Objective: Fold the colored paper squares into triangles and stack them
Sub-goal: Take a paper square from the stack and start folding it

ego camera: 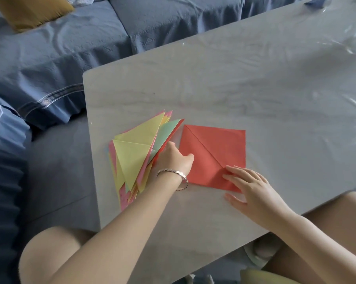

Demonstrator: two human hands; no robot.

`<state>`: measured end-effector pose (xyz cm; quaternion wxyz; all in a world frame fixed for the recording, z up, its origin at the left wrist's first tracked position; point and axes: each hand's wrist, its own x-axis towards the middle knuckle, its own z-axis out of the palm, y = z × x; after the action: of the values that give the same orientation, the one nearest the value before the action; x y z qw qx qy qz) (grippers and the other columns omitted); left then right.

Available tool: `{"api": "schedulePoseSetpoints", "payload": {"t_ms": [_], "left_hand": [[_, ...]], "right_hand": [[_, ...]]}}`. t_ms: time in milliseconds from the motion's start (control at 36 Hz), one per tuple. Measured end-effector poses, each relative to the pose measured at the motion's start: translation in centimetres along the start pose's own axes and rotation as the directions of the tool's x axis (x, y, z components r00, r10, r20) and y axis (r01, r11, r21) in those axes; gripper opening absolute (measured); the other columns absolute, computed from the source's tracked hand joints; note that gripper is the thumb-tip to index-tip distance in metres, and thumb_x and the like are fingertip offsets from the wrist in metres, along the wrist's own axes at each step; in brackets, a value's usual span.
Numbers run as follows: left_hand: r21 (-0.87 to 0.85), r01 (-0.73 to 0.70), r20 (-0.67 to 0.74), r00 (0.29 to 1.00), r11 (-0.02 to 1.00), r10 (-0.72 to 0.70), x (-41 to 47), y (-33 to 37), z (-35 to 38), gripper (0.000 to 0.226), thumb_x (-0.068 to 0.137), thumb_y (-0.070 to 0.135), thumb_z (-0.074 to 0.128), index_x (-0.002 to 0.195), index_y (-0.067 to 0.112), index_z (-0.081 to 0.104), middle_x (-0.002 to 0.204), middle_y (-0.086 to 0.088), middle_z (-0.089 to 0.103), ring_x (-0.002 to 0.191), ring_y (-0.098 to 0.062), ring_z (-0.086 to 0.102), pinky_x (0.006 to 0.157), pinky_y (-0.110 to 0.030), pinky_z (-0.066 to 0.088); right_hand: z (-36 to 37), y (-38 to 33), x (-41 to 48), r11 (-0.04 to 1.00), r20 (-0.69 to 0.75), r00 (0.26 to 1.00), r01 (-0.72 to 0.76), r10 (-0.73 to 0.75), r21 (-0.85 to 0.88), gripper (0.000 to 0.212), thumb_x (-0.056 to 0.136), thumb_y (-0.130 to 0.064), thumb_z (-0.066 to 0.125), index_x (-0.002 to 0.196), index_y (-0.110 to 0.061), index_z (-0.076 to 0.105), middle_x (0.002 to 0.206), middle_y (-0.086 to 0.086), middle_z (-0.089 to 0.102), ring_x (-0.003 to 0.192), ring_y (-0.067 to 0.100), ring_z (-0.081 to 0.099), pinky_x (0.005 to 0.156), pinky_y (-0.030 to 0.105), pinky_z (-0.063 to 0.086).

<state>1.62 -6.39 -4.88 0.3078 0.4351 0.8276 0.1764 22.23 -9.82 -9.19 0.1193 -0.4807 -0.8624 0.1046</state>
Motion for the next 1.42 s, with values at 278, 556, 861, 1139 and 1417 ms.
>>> {"api": "schedulePoseSetpoints", "payload": {"t_ms": [278, 556, 861, 1139, 1417], "left_hand": [[0.026, 0.023, 0.034, 0.999, 0.999, -0.024, 0.3, 1.1, 0.1, 0.048, 0.082, 0.028, 0.059, 0.122, 0.007, 0.043, 0.110, -0.005, 0.055, 0.092, -0.025, 0.051, 0.075, -0.026, 0.036], [-0.118, 0.051, 0.133, 0.991, 0.992, -0.035, 0.3, 1.5, 0.3, 0.054, 0.070, 0.040, 0.071, 0.108, 0.005, 0.056, 0.099, 0.001, 0.061, 0.093, -0.024, 0.060, 0.075, -0.028, 0.044], [-0.383, -0.008, 0.115, 0.992, 0.924, 0.056, 0.0, 3.6, 0.5, 0.057, 0.070, 0.024, 0.078, 0.114, 0.013, 0.043, 0.101, 0.003, 0.050, 0.090, -0.013, 0.050, 0.077, -0.023, 0.037], [-0.185, -0.160, -0.008, 0.987, 0.970, 0.161, 0.9, 3.0, -0.9, 0.020, 0.080, 0.013, 0.064, 0.068, 0.011, 0.048, 0.066, -0.002, 0.048, 0.059, -0.018, 0.044, 0.051, -0.025, 0.030], [-0.409, -0.004, 0.130, 0.989, 0.913, 0.063, 1.6, 1.2, -4.6, 0.015, 0.084, 0.008, 0.063, 0.098, 0.007, 0.060, 0.100, -0.012, 0.065, 0.092, -0.027, 0.064, 0.088, -0.041, 0.051]], "right_hand": [[0.6, 0.0, -0.2, 1.000, -0.039, 0.999, 0.006, -0.006, 0.014, 0.042, 0.076, -0.041, 0.057, 0.111, -0.018, 0.067, 0.123, -0.002, 0.062, 0.111, 0.020, 0.060, 0.094, 0.033, 0.035], [0.7, 0.1, 0.0, 0.999, -0.078, 0.996, 0.049, -0.050, -0.014, 0.046, 0.064, -0.028, 0.084, 0.106, -0.015, 0.070, 0.118, 0.003, 0.065, 0.105, 0.024, 0.063, 0.088, 0.039, 0.046], [0.8, 0.2, 0.0, 0.996, -0.140, 0.987, 0.083, -0.084, -0.011, 0.040, 0.068, -0.033, 0.074, 0.103, -0.016, 0.070, 0.116, 0.001, 0.066, 0.102, 0.023, 0.065, 0.086, 0.039, 0.047], [0.6, -0.3, 0.2, 0.998, -0.174, 0.983, 0.060, -0.057, 0.014, 0.049, 0.067, -0.032, 0.080, 0.112, -0.017, 0.065, 0.118, 0.002, 0.064, 0.102, 0.025, 0.064, 0.089, 0.041, 0.045], [-0.7, 0.9, 1.8, 0.989, -0.281, 0.953, 0.138, -0.116, 0.060, 0.068, 0.057, -0.002, 0.081, 0.120, -0.013, 0.059, 0.132, 0.009, 0.053, 0.121, 0.023, 0.042, 0.097, 0.042, 0.038]]}}
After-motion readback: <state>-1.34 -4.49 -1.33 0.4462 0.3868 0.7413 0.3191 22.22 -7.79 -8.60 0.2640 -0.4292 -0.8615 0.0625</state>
